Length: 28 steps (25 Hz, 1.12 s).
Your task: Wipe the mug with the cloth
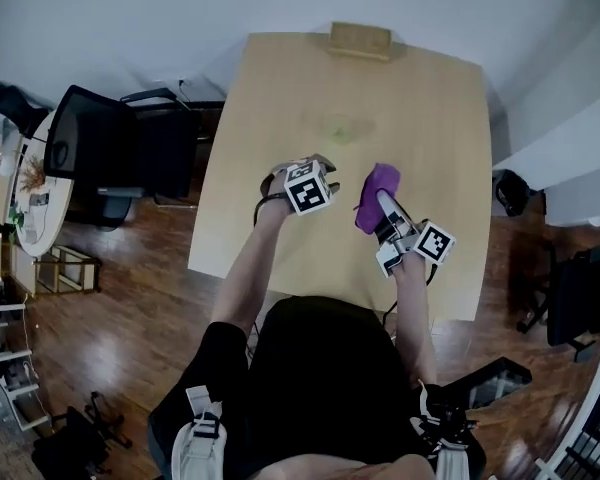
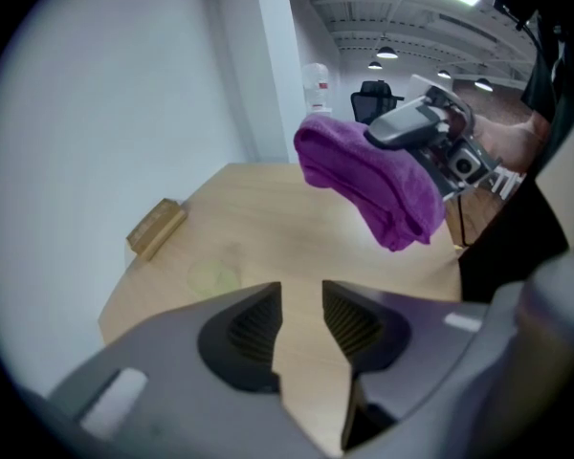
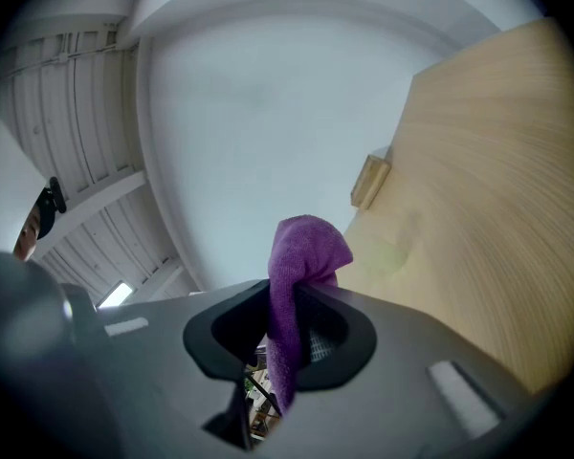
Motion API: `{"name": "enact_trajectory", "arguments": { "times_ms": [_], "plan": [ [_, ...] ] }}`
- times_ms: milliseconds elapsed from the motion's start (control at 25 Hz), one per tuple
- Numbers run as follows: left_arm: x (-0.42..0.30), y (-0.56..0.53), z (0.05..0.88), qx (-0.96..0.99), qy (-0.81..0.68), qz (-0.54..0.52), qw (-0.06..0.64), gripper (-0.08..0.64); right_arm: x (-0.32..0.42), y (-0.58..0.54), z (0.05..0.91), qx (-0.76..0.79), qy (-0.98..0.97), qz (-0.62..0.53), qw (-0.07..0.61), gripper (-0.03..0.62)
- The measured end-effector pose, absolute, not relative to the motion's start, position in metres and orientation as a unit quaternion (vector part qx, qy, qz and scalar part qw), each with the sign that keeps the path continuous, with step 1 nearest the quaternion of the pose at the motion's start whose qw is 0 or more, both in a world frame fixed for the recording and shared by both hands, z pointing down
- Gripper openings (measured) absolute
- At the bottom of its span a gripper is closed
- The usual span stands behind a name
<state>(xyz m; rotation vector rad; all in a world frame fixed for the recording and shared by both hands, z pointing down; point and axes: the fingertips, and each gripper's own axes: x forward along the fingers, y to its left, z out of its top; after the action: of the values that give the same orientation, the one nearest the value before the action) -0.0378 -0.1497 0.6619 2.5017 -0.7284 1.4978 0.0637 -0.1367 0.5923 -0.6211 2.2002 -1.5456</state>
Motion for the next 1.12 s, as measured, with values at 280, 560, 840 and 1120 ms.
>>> {"name": "enact_trajectory", "arguments": {
  "times_ms": [280, 560, 840, 1120],
  "plan": [
    [-0.028, -0.097, 0.645, 0.857, -0.29, 0.405, 0.13, 0.153, 0.085, -0.122, 0.59, -0.212, 0.782, -0.544, 0.218, 0.06],
    [-0.032, -0.052, 0.571, 0.895, -0.321, 0.03, 0.309, 0.11, 0.096, -0.091, 0.562, -0.223, 0.778, -0.523, 0.268, 0.06],
    [-0.086, 0.028, 0.511, 0.832, -0.226, -0.284, 0.419, 0.063, 0.071, -0.002, 0.523, -0.228, 0.78, -0.507, 0.288, 0.06],
    [-0.126, 0.112, 0.518, 0.764, -0.173, -0.413, 0.465, 0.038, 0.062, 0.102, 0.502, -0.236, 0.778, -0.497, 0.303, 0.06]
  ]
}}
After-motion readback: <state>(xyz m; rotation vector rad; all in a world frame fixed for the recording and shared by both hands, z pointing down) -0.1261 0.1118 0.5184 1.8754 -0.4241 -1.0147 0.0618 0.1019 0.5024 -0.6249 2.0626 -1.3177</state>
